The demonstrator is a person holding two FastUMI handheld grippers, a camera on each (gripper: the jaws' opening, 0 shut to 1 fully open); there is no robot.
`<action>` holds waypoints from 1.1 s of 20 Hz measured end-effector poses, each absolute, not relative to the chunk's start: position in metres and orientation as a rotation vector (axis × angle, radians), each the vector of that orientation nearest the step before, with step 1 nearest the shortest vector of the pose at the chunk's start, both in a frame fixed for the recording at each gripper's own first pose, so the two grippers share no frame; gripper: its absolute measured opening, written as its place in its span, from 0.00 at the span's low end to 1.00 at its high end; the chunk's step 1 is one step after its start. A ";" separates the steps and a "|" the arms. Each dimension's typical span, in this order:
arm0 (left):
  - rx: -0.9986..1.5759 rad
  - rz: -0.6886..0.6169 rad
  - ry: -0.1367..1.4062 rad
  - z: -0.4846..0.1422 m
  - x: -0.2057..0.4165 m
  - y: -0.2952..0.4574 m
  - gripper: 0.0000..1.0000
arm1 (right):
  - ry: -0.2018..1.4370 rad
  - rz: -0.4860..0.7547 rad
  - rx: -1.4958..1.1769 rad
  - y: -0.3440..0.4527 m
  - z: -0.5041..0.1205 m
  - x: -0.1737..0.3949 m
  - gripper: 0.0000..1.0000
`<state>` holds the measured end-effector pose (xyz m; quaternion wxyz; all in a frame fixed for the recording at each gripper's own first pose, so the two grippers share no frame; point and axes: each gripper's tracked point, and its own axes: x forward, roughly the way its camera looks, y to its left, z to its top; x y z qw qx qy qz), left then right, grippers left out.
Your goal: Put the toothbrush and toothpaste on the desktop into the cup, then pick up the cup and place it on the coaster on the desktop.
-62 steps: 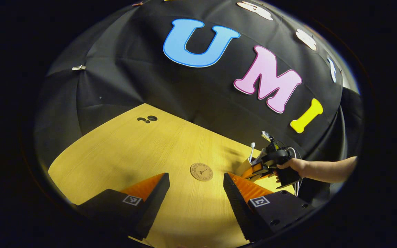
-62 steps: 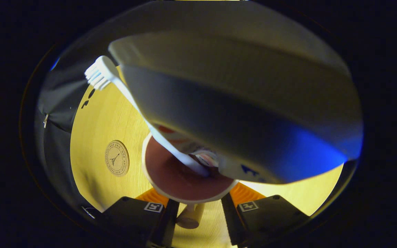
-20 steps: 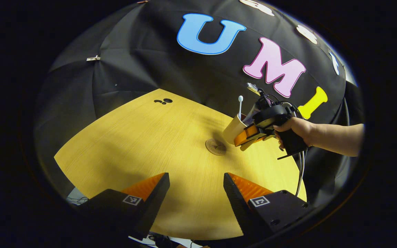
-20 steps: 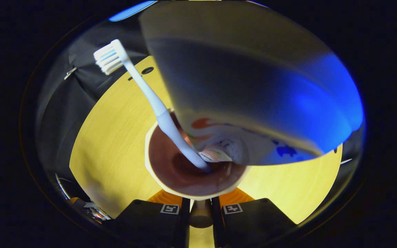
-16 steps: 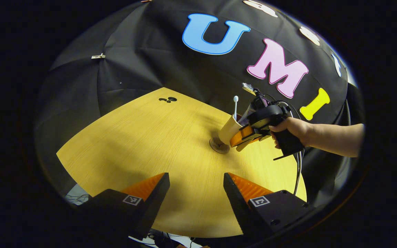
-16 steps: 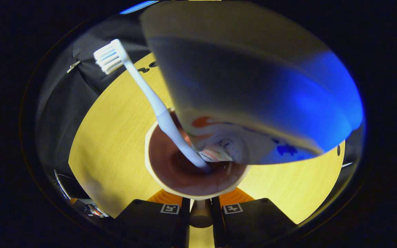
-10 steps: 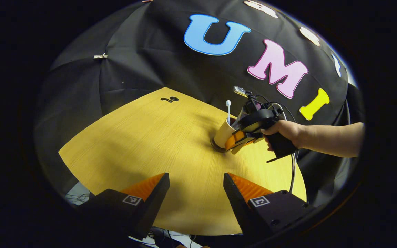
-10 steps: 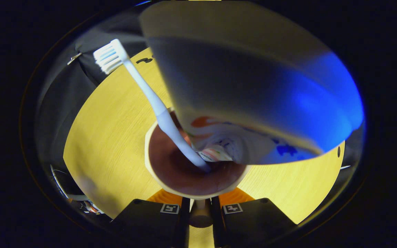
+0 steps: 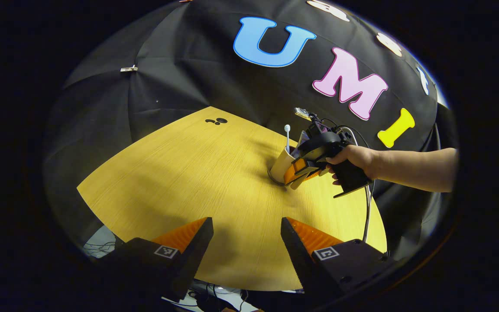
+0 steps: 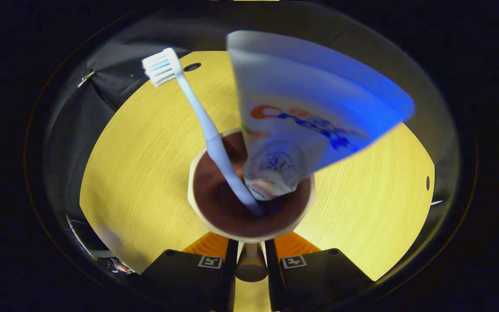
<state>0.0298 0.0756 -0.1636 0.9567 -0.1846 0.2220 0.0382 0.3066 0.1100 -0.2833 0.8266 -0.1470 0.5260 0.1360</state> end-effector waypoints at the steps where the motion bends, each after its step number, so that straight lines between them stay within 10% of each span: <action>1: -0.374 0.077 0.449 -0.163 0.031 0.076 0.98 | 1.108 0.299 -0.311 0.111 -0.280 0.306 0.34; 6: -0.351 0.057 0.450 -0.155 0.033 0.065 0.98 | 1.045 0.345 -0.207 0.116 -0.242 0.290 0.97; 22: -0.237 0.094 0.289 -0.059 0.051 -0.014 0.98 | 0.499 0.420 -0.022 0.009 -0.056 0.206 0.99</action>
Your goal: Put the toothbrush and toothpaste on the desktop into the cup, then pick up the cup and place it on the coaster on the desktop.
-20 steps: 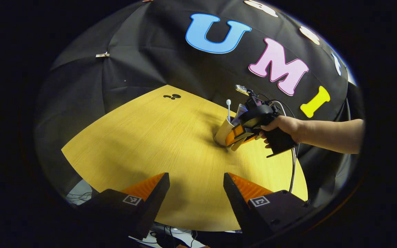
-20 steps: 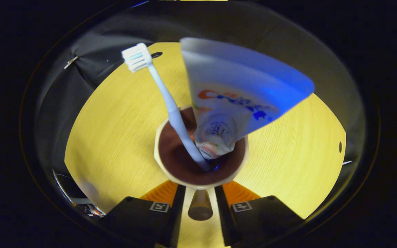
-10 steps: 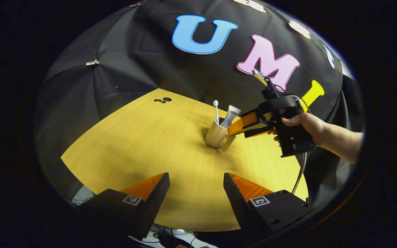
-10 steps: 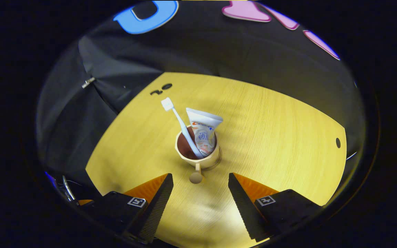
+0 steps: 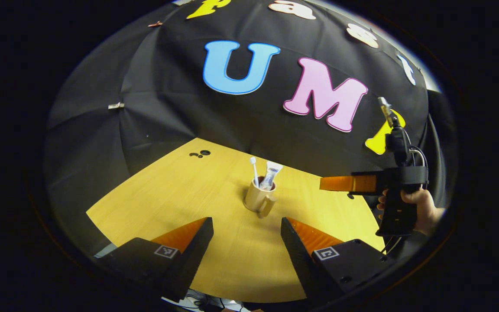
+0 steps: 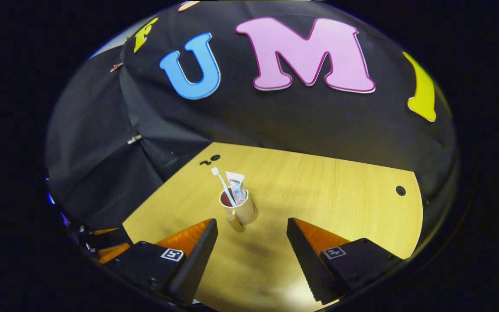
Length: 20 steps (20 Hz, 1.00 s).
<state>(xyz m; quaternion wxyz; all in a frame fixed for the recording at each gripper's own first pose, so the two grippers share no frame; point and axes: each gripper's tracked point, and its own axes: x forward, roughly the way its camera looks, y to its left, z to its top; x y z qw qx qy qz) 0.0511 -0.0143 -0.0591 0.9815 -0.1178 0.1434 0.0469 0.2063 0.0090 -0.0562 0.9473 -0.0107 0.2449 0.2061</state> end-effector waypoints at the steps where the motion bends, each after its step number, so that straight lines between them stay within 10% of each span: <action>1: -0.227 0.075 0.261 -0.043 0.057 -0.024 0.98 | 0.452 0.402 -0.020 0.000 -0.042 0.200 0.99; 8: -0.057 0.045 0.169 0.015 0.063 -0.048 0.98 | 0.074 0.222 -0.080 -0.031 0.058 0.103 0.99; 20: 0.014 -0.120 -0.040 0.039 -0.040 -0.055 0.97 | 0.029 -0.068 -0.034 -0.035 0.036 -0.024 0.99</action>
